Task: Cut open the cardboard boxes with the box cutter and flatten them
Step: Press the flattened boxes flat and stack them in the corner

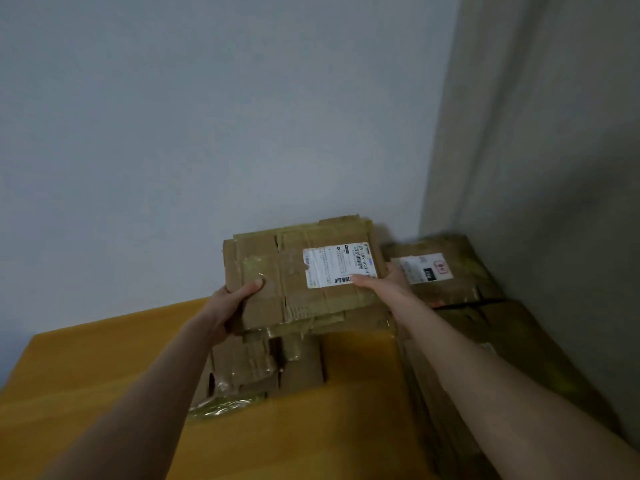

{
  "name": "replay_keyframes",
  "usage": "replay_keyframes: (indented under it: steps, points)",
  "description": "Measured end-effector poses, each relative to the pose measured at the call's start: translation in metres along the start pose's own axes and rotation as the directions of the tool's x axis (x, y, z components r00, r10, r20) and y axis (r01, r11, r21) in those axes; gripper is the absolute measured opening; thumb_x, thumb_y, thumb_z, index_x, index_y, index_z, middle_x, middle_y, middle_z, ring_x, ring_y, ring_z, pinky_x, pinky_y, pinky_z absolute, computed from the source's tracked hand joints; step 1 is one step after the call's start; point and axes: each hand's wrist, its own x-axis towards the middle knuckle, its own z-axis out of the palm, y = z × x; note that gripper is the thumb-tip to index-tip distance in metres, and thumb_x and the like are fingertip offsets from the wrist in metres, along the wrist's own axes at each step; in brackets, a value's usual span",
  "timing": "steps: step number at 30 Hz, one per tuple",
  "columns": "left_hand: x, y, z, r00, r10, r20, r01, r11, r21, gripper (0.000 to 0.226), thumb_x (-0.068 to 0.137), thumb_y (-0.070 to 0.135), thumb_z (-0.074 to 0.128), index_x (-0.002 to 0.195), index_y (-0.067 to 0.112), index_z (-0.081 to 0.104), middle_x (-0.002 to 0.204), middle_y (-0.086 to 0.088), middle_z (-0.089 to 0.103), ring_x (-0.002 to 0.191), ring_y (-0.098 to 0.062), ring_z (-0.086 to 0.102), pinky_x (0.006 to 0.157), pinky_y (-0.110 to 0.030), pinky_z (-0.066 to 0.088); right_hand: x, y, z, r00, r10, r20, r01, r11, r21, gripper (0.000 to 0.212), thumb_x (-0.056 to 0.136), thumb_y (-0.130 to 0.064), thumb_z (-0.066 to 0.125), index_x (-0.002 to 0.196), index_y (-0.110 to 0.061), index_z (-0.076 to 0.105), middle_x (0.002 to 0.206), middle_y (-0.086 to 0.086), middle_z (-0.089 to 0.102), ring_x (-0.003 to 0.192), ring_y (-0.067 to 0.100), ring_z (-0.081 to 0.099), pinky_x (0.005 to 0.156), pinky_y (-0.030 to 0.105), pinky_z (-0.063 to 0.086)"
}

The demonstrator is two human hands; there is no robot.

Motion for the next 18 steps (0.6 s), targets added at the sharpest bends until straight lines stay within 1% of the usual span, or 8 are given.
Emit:
replay_keyframes:
  steps: [5, 7, 9, 11, 13, 16, 17, 18]
  points:
    - [0.012, -0.007, 0.120, 0.995, -0.037, 0.091, 0.043, 0.997, -0.069, 0.054, 0.077, 0.028, 0.079, 0.122, 0.010, 0.055, 0.110, -0.012, 0.067, 0.097, -0.031, 0.066, 0.072, -0.043, 0.057, 0.029, 0.013, -0.108, 0.993, -0.015, -0.116, 0.002, 0.994, -0.111, 0.064, 0.075, -0.024, 0.081, 0.130, -0.016, 0.051, 0.127, 0.004, 0.059, 0.117, 0.026, 0.055, 0.100, 0.047, 0.046]
    - [0.020, -0.011, 0.168, 0.992, -0.050, 0.119, 0.065, 0.991, -0.120, 0.053, 0.077, 0.024, 0.079, 0.121, 0.009, 0.055, 0.109, -0.011, 0.066, 0.096, -0.030, 0.065, 0.074, -0.044, 0.056, 0.041, 0.018, -0.145, 0.965, -0.097, -0.245, 0.009, 0.942, -0.336, 0.069, 0.075, -0.034, 0.079, 0.134, -0.018, 0.047, 0.135, 0.006, 0.053, 0.122, 0.028, 0.051, 0.101, 0.048, 0.043]
    - [0.031, -0.015, 0.214, 0.987, -0.078, 0.138, 0.100, 0.981, -0.165, 0.058, 0.075, 0.023, 0.082, 0.124, 0.007, 0.055, 0.111, -0.012, 0.066, 0.098, -0.031, 0.065, 0.083, -0.048, 0.056, 0.049, 0.024, -0.171, 0.929, -0.236, -0.284, -0.009, 0.753, -0.658, 0.087, 0.075, -0.050, 0.074, 0.147, -0.024, 0.032, 0.150, 0.006, 0.034, 0.136, 0.031, 0.033, 0.109, 0.048, 0.033]
    - [0.042, -0.017, 0.256, 0.987, -0.079, 0.139, 0.105, 0.976, -0.189, 0.062, 0.075, 0.024, 0.082, 0.127, 0.005, 0.054, 0.113, -0.010, 0.065, 0.099, -0.031, 0.064, 0.085, -0.048, 0.055, 0.057, 0.034, -0.184, 0.934, -0.338, -0.119, 0.081, 0.523, -0.849, 0.105, 0.072, -0.063, 0.070, 0.153, -0.030, 0.013, 0.160, 0.000, 0.012, 0.145, 0.030, 0.010, 0.116, 0.048, 0.017]
    - [0.051, -0.020, 0.290, 0.997, -0.007, 0.072, 0.017, 0.989, -0.145, 0.067, 0.078, 0.028, 0.080, 0.133, 0.007, 0.049, 0.124, -0.011, 0.061, 0.106, -0.032, 0.060, 0.087, -0.046, 0.052, 0.066, 0.049, -0.183, 0.954, -0.284, 0.096, 0.183, 0.295, -0.938, 0.118, 0.068, -0.069, 0.069, 0.153, -0.032, -0.004, 0.161, -0.001, -0.012, 0.147, 0.030, -0.013, 0.118, 0.050, -0.001]
    - [0.059, -0.026, 0.313, 0.984, 0.174, -0.047, -0.150, 0.937, 0.316, 0.098, 0.079, 0.045, 0.075, 0.152, 0.013, 0.019, 0.153, -0.016, 0.031, 0.136, -0.036, 0.038, 0.108, -0.049, 0.037, 0.080, 0.075, -0.178, 0.965, -0.199, 0.173, 0.194, 0.091, -0.977, 0.126, 0.068, -0.064, 0.073, 0.150, -0.032, -0.018, 0.157, 0.006, -0.028, 0.143, 0.034, -0.025, 0.115, 0.054, -0.011]
    - [0.058, -0.028, 0.313, 0.957, 0.287, -0.043, -0.217, 0.807, 0.549, 0.107, 0.078, 0.053, 0.072, 0.154, 0.014, 0.008, 0.157, -0.017, 0.020, 0.142, -0.036, 0.027, 0.113, -0.049, 0.030, 0.084, 0.079, -0.178, 0.965, -0.201, 0.166, 0.181, 0.055, -0.982, 0.127, 0.069, -0.061, 0.074, 0.150, -0.030, -0.019, 0.156, 0.008, -0.030, 0.143, 0.035, -0.025, 0.115, 0.055, -0.011]
    - [0.055, -0.030, 0.314, 0.911, 0.410, 0.041, -0.303, 0.598, 0.742, 0.115, 0.076, 0.061, 0.070, 0.155, 0.015, 0.001, 0.159, -0.015, 0.011, 0.146, -0.034, 0.017, 0.117, -0.050, 0.021, 0.088, 0.081, -0.179, 0.965, -0.209, 0.158, 0.168, 0.029, -0.985, 0.128, 0.070, -0.058, 0.075, 0.150, -0.029, -0.020, 0.155, 0.010, -0.031, 0.143, 0.036, -0.025, 0.114, 0.055, -0.011]
